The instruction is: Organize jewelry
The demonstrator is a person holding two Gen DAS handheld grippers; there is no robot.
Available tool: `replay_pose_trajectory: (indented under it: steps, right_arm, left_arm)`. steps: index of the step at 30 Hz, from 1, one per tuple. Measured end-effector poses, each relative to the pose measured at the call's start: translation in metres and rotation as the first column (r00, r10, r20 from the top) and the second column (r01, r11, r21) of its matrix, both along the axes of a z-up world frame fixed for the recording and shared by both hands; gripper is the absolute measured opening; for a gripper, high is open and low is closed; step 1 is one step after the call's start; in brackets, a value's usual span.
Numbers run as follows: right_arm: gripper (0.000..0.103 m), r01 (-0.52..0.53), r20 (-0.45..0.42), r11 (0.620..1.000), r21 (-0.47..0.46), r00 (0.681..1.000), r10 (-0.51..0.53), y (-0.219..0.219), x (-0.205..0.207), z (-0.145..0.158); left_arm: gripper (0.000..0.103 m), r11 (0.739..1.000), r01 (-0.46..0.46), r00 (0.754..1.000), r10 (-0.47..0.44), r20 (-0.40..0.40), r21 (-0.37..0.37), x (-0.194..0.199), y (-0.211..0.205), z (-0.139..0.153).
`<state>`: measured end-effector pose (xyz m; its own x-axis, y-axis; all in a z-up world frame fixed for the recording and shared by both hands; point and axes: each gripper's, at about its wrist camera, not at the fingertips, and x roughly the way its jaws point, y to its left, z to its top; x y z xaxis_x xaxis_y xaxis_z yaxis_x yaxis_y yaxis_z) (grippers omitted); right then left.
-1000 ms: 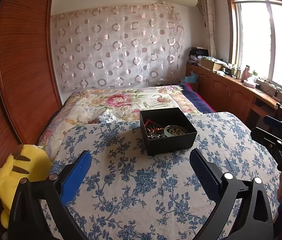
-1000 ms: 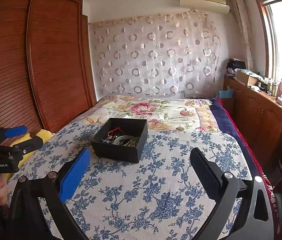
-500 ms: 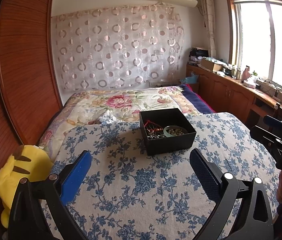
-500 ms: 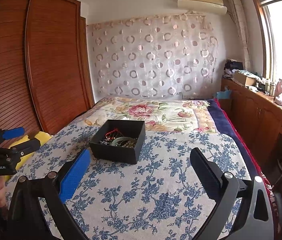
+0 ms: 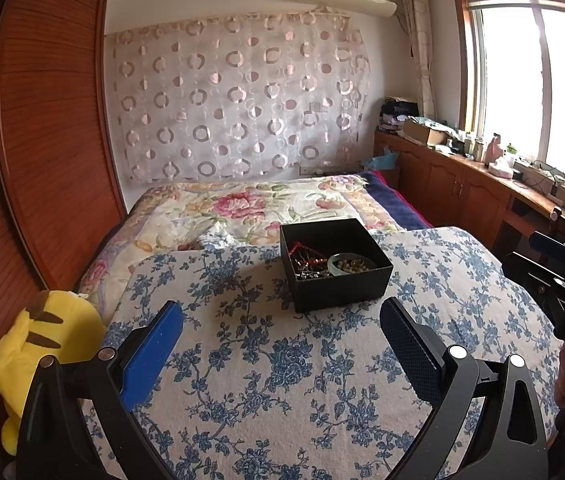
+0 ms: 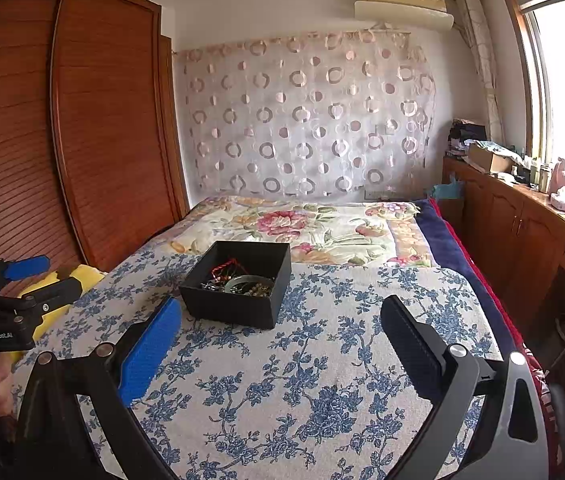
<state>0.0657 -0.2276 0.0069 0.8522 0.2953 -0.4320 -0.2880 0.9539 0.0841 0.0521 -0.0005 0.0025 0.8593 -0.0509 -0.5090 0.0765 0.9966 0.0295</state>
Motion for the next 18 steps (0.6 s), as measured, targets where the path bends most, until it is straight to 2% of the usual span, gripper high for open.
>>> replay_pose_trajectory:
  steps: [18]
  right_arm:
    - [0.1,0.0,0.003,1.0,0.001,1.0,0.0,0.0003,0.0005,-0.0004]
  left_arm:
    - [0.095,1.0,-0.001,1.0,0.001,0.004,-0.001,-0.0011,-0.001,0.0023]
